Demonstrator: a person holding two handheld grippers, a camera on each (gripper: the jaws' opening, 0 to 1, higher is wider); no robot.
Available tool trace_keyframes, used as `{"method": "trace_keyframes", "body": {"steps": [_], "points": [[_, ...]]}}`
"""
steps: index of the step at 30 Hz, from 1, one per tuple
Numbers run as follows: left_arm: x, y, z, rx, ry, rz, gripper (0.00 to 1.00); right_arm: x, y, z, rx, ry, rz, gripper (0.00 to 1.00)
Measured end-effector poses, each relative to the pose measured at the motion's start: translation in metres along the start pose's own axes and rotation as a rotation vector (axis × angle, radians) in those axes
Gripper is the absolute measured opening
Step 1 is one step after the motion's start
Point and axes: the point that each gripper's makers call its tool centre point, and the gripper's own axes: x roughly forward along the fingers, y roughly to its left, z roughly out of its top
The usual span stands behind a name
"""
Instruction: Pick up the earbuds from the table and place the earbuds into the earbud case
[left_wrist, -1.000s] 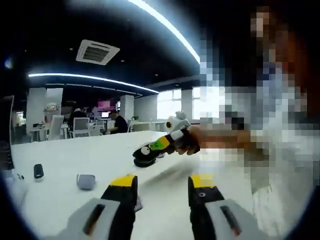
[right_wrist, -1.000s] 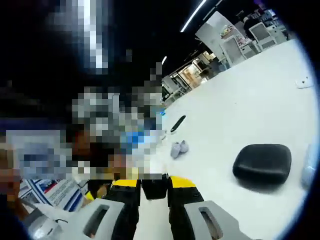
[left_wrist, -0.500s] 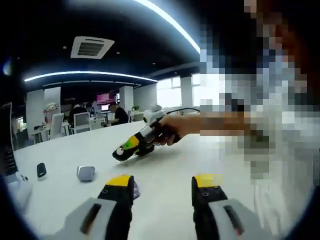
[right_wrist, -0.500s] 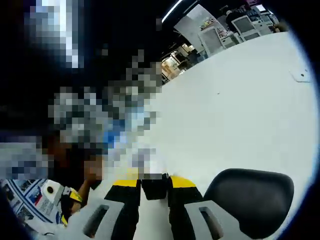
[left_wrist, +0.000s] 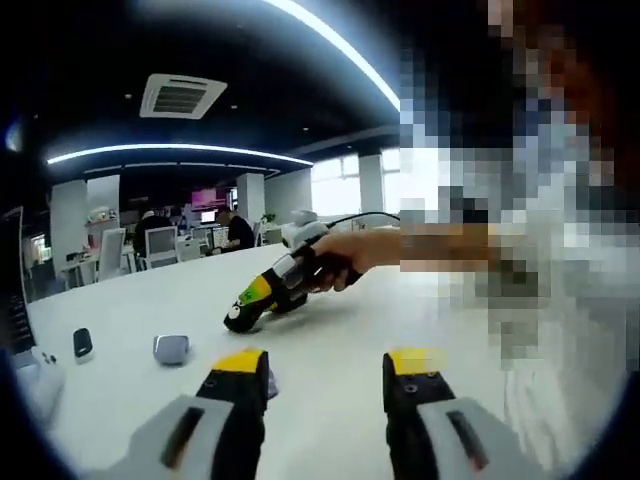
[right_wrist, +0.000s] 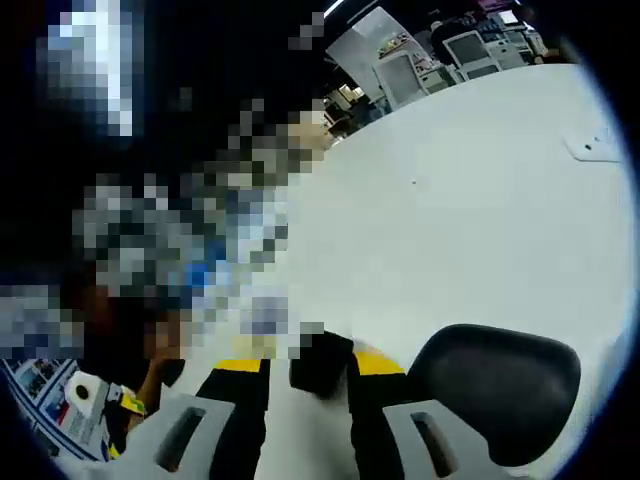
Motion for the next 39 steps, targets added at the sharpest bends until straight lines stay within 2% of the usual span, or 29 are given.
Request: {"method": "trace_keyframes", "body": {"steps": [6, 12, 14, 17, 20, 23, 29, 32, 36, 39], "points": [[-0.001, 0.001, 0.0, 0.002, 0.002, 0.003, 0.48, -0.012, 0.011, -0.006, -0.053, 0.033, -0.002, 0.36], [-0.002, 0.006, 0.003, -0.002, 0.004, 0.016, 0.49, -0.029, 0.013, -0.01, -0.119, 0.026, -0.031, 0.36], [-0.002, 0.009, 0.004, -0.011, 0.002, 0.016, 0.49, -0.034, 0.009, -0.007, -0.142, 0.008, -0.034, 0.38], [0.001, 0.007, 0.008, -0.025, -0.012, 0.002, 0.49, -0.032, 0.006, 0.0, -0.121, -0.014, -0.023, 0.35], [0.004, 0.004, 0.009, -0.024, -0.014, -0.005, 0.49, -0.029, 0.01, 0.005, -0.12, -0.028, -0.012, 0.34], [0.005, 0.005, 0.008, -0.02, -0.004, -0.002, 0.49, -0.033, 0.02, 0.016, -0.122, -0.07, 0.024, 0.33], [0.008, 0.027, 0.003, -0.043, 0.029, 0.035, 0.49, -0.054, 0.03, 0.01, -0.14, -0.102, 0.057, 0.33], [0.013, 0.04, 0.0, -0.07, 0.054, 0.039, 0.56, -0.07, 0.037, -0.004, -0.141, -0.118, 0.081, 0.33], [0.019, 0.062, -0.003, -0.062, 0.087, 0.065, 0.58, -0.092, 0.046, -0.014, -0.176, -0.152, 0.111, 0.34], [0.024, 0.081, -0.006, -0.127, 0.107, 0.045, 0.65, -0.113, 0.055, -0.027, -0.207, -0.184, 0.131, 0.32]]}}
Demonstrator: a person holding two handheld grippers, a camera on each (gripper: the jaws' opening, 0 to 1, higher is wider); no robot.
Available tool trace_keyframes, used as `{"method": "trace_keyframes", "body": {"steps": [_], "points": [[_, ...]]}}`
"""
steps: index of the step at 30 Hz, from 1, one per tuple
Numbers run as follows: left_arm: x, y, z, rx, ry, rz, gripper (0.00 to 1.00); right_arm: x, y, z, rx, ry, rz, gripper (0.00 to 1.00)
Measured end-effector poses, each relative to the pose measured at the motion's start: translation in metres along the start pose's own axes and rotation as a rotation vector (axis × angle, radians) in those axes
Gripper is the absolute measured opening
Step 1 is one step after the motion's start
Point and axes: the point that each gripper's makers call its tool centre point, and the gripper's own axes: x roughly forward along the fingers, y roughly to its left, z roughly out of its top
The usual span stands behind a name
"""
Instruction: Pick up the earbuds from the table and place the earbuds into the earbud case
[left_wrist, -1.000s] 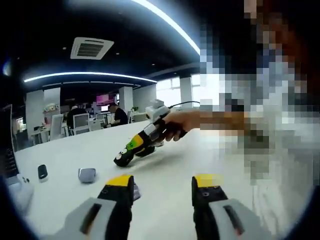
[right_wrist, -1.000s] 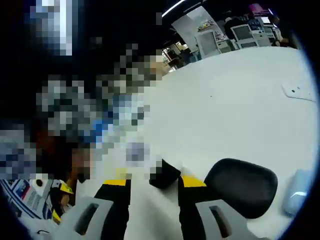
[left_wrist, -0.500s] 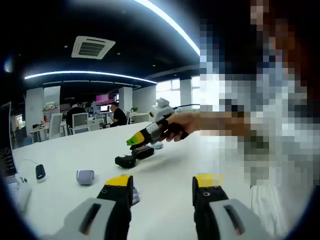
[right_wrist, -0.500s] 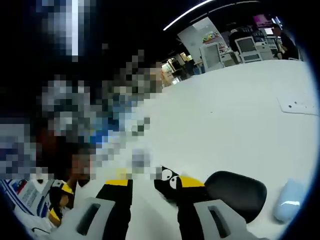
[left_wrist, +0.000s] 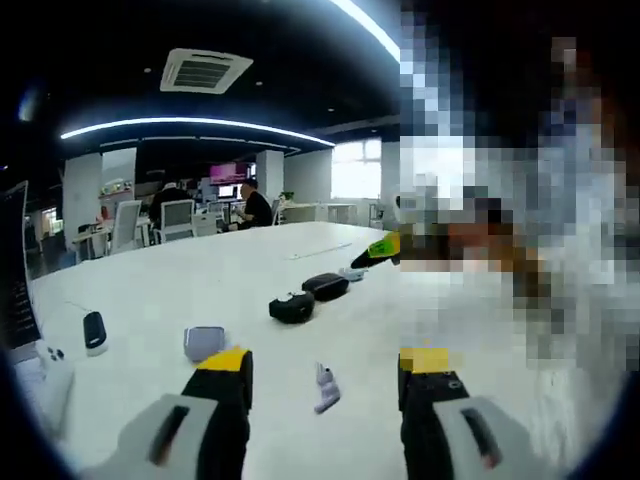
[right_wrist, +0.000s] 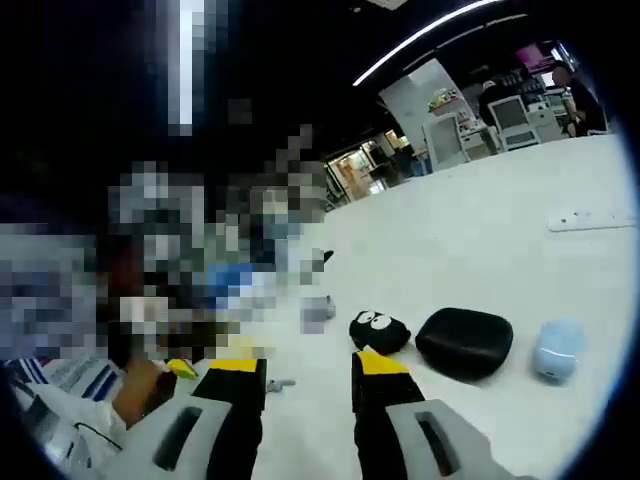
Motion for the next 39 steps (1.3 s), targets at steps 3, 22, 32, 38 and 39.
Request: {"method": "trace_keyframes", "body": {"steps": [3, 22, 32, 38, 39], "points": [[0.008, 0.03, -0.01, -0.005, 0.058, 0.047, 0.67, -0.018, 0.01, -0.004, -0.013, -0.033, 0.006, 0.32], [0.076, 0.128, -0.035, -0.047, 0.161, 0.296, 0.56, -0.067, 0.047, -0.034, -0.094, -0.153, 0.009, 0.32], [0.083, 0.141, -0.039, -0.052, 0.156, 0.337, 0.35, -0.067, 0.045, -0.038, -0.077, -0.171, 0.016, 0.32], [0.082, 0.137, -0.043, -0.05, 0.15, 0.35, 0.35, -0.065, 0.042, -0.038, -0.074, -0.164, 0.013, 0.32], [0.083, 0.135, -0.044, -0.044, 0.15, 0.35, 0.35, -0.065, 0.042, -0.038, -0.076, -0.163, 0.012, 0.32]]}}
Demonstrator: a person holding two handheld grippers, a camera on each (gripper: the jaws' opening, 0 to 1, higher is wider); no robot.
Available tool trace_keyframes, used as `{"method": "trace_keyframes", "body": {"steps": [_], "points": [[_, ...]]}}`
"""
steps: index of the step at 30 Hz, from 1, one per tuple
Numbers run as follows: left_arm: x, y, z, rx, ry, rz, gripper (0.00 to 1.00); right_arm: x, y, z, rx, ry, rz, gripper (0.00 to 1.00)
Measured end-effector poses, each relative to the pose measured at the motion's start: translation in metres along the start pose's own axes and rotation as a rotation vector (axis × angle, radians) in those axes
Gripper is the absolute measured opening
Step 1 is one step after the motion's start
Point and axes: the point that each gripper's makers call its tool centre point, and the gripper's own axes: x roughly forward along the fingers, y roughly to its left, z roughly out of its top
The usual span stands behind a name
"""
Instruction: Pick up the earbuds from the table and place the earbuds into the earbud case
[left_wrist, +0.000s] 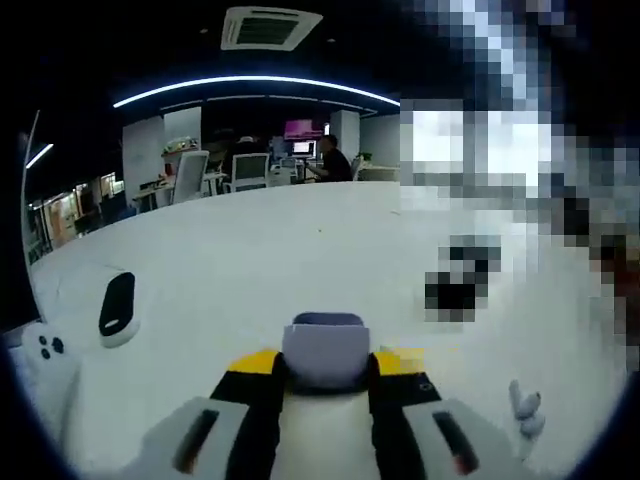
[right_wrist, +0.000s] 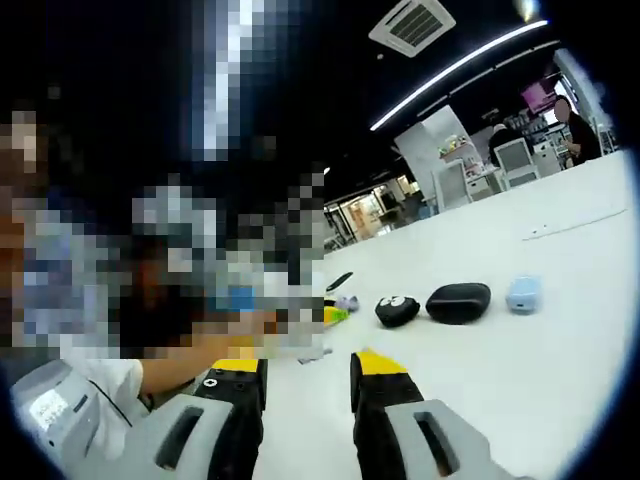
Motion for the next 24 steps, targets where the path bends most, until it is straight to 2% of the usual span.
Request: {"method": "trace_keyframes", "body": {"steps": [6, 11, 15, 18, 20, 24], "points": [[-0.008, -0.009, 0.007, -0.01, -0.048, -0.03, 0.35, 0.005, -0.002, 0.0, 0.0, 0.015, 0.003, 0.32], [-0.026, -0.034, 0.025, -0.008, -0.111, -0.089, 0.34, 0.013, -0.001, 0.0, -0.001, 0.025, 0.009, 0.32], [-0.047, -0.065, 0.045, 0.005, -0.184, -0.146, 0.34, 0.024, 0.009, -0.003, 0.069, 0.022, 0.057, 0.32], [-0.067, -0.091, 0.06, 0.045, -0.251, -0.16, 0.34, 0.032, 0.016, -0.001, 0.121, 0.0, 0.085, 0.33], [-0.081, -0.108, 0.068, 0.043, -0.304, -0.168, 0.34, 0.036, 0.02, 0.0, 0.147, -0.016, 0.096, 0.34], [-0.104, -0.148, 0.073, 0.054, -0.377, -0.18, 0.34, 0.047, 0.029, 0.004, 0.204, -0.053, 0.133, 0.37]]}}
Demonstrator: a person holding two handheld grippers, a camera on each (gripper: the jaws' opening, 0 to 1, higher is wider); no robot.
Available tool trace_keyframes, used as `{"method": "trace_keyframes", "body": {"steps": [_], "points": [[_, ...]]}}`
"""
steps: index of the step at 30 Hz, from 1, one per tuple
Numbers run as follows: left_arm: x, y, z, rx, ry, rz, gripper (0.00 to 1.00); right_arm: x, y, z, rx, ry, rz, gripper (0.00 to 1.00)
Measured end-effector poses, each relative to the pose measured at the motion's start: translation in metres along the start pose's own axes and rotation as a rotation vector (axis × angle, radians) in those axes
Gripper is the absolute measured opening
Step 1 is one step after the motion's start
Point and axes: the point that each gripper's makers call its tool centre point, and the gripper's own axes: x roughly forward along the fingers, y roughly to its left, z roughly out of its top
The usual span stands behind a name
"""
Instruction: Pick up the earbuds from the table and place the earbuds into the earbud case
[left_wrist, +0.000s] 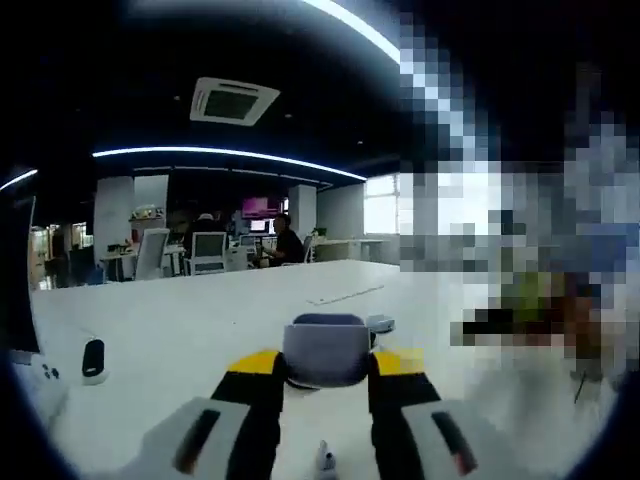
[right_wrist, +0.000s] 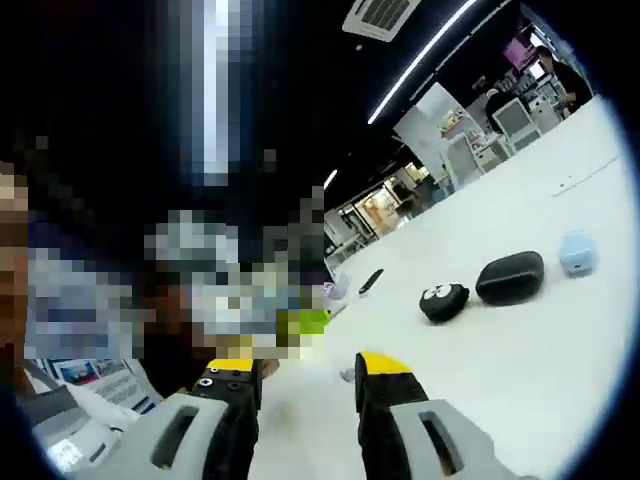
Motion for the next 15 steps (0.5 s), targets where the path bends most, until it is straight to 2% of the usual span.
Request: {"method": "trace_keyframes", "body": {"steps": [2, 5, 7, 10, 13, 15], "points": [[-0.005, -0.015, 0.008, 0.003, -0.049, 0.007, 0.34, 0.007, 0.005, 0.0, 0.02, -0.013, 0.013, 0.41], [-0.009, -0.031, 0.015, 0.007, -0.087, 0.011, 0.34, 0.015, 0.013, -0.001, 0.012, -0.022, 0.026, 0.45], [-0.011, -0.041, 0.018, 0.054, -0.101, 0.021, 0.35, 0.018, 0.019, 0.0, 0.018, -0.024, 0.045, 0.47], [-0.011, -0.055, 0.018, 0.077, -0.122, 0.029, 0.35, 0.024, 0.027, 0.001, 0.014, -0.021, 0.066, 0.5], [-0.012, -0.068, 0.022, 0.148, -0.144, 0.045, 0.34, 0.028, 0.027, -0.001, 0.005, -0.015, 0.063, 0.5], [-0.012, -0.072, 0.024, 0.165, -0.15, 0.053, 0.34, 0.029, 0.027, -0.001, 0.007, -0.015, 0.065, 0.5]]}}
